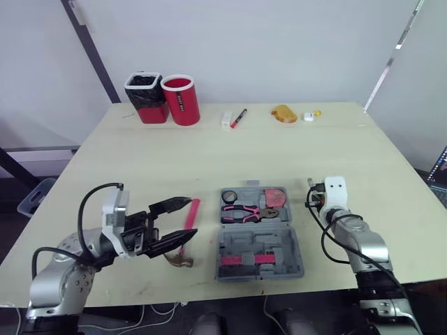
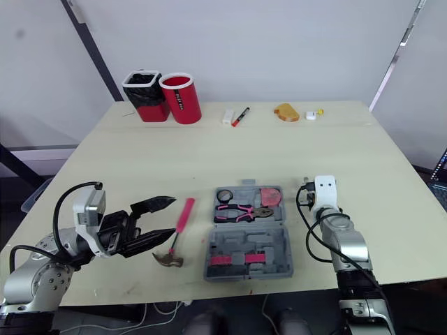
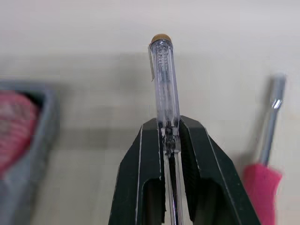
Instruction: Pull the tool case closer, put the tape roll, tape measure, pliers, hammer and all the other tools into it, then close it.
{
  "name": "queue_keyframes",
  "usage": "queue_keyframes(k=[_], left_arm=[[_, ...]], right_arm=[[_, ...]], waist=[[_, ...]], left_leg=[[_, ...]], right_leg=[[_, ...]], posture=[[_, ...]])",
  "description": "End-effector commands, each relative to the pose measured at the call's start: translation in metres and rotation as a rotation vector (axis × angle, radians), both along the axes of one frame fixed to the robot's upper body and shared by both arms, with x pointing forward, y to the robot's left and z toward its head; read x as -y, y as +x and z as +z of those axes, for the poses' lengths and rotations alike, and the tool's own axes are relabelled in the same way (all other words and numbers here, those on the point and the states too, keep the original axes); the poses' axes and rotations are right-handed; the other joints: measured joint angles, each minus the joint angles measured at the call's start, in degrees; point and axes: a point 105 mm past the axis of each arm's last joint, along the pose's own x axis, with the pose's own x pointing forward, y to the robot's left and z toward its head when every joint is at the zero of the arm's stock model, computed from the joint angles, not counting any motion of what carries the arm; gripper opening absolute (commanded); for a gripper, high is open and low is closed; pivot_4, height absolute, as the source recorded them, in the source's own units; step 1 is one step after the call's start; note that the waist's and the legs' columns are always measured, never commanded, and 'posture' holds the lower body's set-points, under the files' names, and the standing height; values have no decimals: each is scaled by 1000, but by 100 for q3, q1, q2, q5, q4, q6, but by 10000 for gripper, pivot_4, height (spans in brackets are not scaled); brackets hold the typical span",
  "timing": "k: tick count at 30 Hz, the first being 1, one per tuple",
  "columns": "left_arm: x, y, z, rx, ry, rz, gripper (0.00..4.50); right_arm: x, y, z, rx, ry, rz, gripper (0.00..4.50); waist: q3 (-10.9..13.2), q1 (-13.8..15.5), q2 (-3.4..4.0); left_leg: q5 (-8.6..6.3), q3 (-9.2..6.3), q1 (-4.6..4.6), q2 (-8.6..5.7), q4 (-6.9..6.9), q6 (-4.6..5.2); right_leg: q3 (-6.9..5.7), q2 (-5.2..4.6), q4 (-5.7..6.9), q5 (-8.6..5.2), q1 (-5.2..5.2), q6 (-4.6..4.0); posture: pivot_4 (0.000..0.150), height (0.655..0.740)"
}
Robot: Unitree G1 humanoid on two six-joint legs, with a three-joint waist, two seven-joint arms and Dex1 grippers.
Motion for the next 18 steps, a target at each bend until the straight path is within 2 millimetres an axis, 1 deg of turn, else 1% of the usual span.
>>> queue_keyframes(k=[1,3,4,6,8,9,11,12,14,16,18], left_arm=[[-5,-1,19,113,-51,53,45000],[-12,-6,18,114,-47,60,45000],[-16,-9,18,108,-44,52,45000],[-22,-14,16,75,-9,11,45000],[-30,-17,15,47,20,-13,45000],[-33,-19,14,34,36,-27,45000],[-40,-21,11,23,76,-46,45000],[-44,-22,10,17,92,-48,45000],[-47,-22,9,14,106,-50,45000],[-50,-23,7,14,131,-53,45000],[-53,-23,5,13,152,-53,45000]], right_arm=[[-33,-29,41,61,-63,311,494],[-46,-52,48,29,-178,518,494],[-50,-59,50,21,-221,583,494],[-59,-66,56,7,-286,698,494],[-67,-65,60,25,-380,784,494],[-72,-68,60,0,-398,838,494],[-83,-62,62,-2,-488,902,494],[-89,-61,62,-33,-507,931,494],[-95,-60,63,-76,-534,964,494],[-100,-56,61,-101,-604,976,494],[-114,-56,59,-131,-633,1008,494]], waist=[[-1,2,-1],[-5,-14,-10],[-2,-23,-9],[-4,-30,-20],[1,-25,-15],[2,-18,-15],[3,-13,-12],[3,-12,-13],[0,-1,-18],[-1,13,-19],[-4,15,-25]], left_leg=[[0,-2,2,4,-3,0],[0,1,11,1,-1,0],[-1,3,11,3,2,0],[-1,1,14,5,-2,0],[0,2,13,7,0,0],[0,2,14,8,2,0],[0,-1,14,10,3,1],[0,-2,11,10,2,1],[0,-2,1,10,2,0],[0,1,-10,9,1,0],[0,6,-20,7,0,0]], right_leg=[[2,-1,-3,0,0,0],[6,2,-3,-2,1,-3],[1,6,-4,-2,2,-4],[1,6,-4,-3,0,-5],[-7,12,-2,-4,-2,-6],[-8,11,-1,-3,-4,-8],[-11,10,-1,-2,-10,-9],[-8,7,-1,-2,-18,-10],[-4,3,-3,0,-26,-12],[-5,-3,-5,0,-32,-13],[-4,-7,-5,0,-42,-13]], posture=[[1500,7400],[1500,7400],[1500,7400],[1500,7400],[1500,7400],[1500,7400],[1500,7400],[1500,7400],[1500,7400],[1500,7400],[1500,7400]])
